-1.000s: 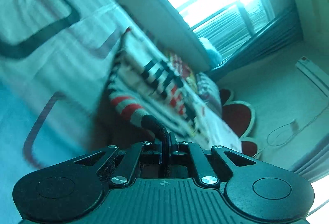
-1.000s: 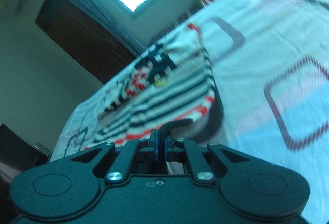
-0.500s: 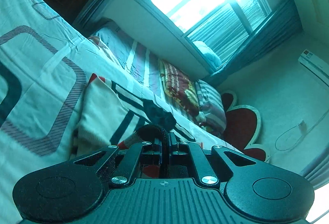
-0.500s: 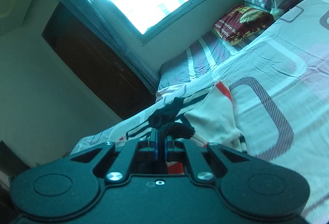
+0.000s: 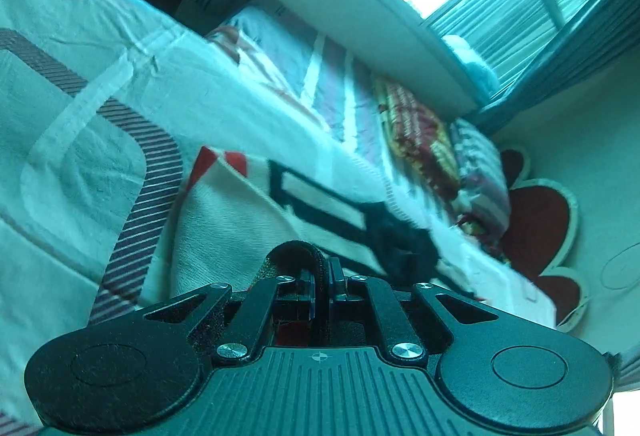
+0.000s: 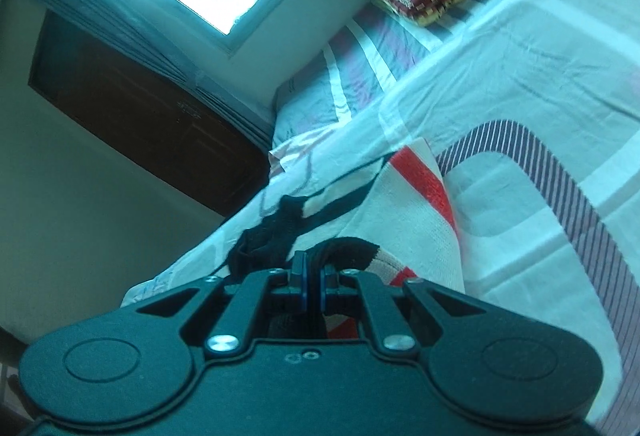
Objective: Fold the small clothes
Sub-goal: 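Lift the held hem with both grippers toward the black collar, then lay the hem over the collar and open both grippers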
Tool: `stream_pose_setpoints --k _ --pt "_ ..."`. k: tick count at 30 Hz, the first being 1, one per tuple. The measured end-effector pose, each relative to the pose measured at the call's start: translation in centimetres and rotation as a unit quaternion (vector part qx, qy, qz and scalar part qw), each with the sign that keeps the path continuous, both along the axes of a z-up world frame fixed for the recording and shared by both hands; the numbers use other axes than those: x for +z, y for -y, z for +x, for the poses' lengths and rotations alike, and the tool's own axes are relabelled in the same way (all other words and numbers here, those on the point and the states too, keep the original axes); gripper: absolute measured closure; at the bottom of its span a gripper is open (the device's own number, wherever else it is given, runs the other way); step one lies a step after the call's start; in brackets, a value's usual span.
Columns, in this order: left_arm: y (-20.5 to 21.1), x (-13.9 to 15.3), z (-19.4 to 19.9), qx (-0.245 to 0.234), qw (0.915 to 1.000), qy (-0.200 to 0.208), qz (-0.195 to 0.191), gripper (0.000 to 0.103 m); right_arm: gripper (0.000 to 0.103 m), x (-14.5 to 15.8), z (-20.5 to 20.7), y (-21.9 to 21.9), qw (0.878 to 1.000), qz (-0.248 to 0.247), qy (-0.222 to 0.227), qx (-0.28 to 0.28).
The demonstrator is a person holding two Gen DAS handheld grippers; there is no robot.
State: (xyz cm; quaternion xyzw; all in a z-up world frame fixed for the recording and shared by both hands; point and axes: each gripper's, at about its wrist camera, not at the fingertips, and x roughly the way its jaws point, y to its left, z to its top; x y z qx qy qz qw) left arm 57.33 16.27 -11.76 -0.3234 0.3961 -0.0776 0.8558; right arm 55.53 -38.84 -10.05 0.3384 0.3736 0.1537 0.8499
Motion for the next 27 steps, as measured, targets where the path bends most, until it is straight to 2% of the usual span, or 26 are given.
stream_pose_setpoints --k 4,6,7,8,9,10,11,12,13,14,16,17,19,20,22,25,27 --pt "0.1 -2.9 2.6 -0.002 0.9993 -0.032 -0.018 0.097 0.096 -2.9 3.2 -0.2 1.0 0.003 -0.018 0.007" --pt "-0.2 -3.5 3.3 0.008 0.9984 -0.027 -0.048 0.097 0.095 -3.8 4.1 -0.3 1.0 0.01 -0.008 0.01" --pt "-0.4 -3.7 3.4 0.013 0.9976 -0.023 -0.064 0.096 0.089 -4.1 4.2 -0.3 1.0 0.016 0.001 0.012" --pt "-0.7 -4.1 3.5 0.017 0.9963 -0.022 -0.081 0.09 0.086 -4.3 4.3 -0.2 1.0 0.025 0.009 0.012" --pt "-0.9 -4.4 3.5 0.019 0.9947 -0.015 -0.1 0.059 0.082 -4.3 4.4 -0.1 0.999 0.034 0.016 0.01" --pt "-1.0 -4.5 3.4 0.017 0.9926 0.001 -0.12 0.038 0.08 -4.3 4.4 0.1 0.999 0.038 0.025 0.006" --pt "-1.2 -4.4 3.3 0.019 0.9913 0.016 -0.13 0.034 0.078 -4.1 4.3 0.3 0.999 0.04 0.034 0.001" --pt "-1.1 -4.0 3.3 0.02 0.9921 0.023 -0.122 0.029 0.072 -3.9 4.1 0.6 0.998 0.043 0.042 -0.003" --pt "-0.9 -3.4 3.2 0.019 0.9939 0.032 -0.104 0.026 0.06 -3.5 3.8 0.9 0.998 0.04 0.053 -0.008" --pt "-0.7 -2.8 3.1 0.014 0.9962 0.041 -0.076 0.026 0.056 -3.0 3.5 1.1 0.998 0.028 0.063 -0.011" --pt "-0.1 -1.7 3.3 -0.016 0.9984 0.052 -0.016 0.026 0.054 -1.7 2.9 1.4 0.996 0.004 0.084 -0.004" --pt "0.3 -1.1 3.3 -0.034 0.9973 0.06 0.027 0.026 0.055 -1.2 2.9 1.4 0.996 -0.007 0.09 0.005" --pt "1.6 -0.2 3.6 -0.074 0.9888 0.071 0.109 0.027 0.056 0.0 3.1 0.8 0.993 -0.049 0.101 0.03" --pt "2.3 -0.1 3.8 -0.093 0.984 0.07 0.135 0.029 0.057 0.4 3.1 0.3 0.991 -0.07 0.105 0.046" --pt "3.5 -0.2 4.4 -0.125 0.975 0.064 0.172 0.04 0.057 0.9 3.3 -1.1 0.984 -0.119 0.109 0.07" --pt "5.0 -0.7 5.4 -0.164 0.9602 0.052 0.22 0.042 0.058 0.7 4.5 -3.5 0.971 -0.18 0.111 0.107" --pt "5.3 -1.2 5.9 -0.176 0.9545 0.046 0.236 0.042 0.059 0.1 5.3 -4.7 0.963 -0.217 0.099 0.125"
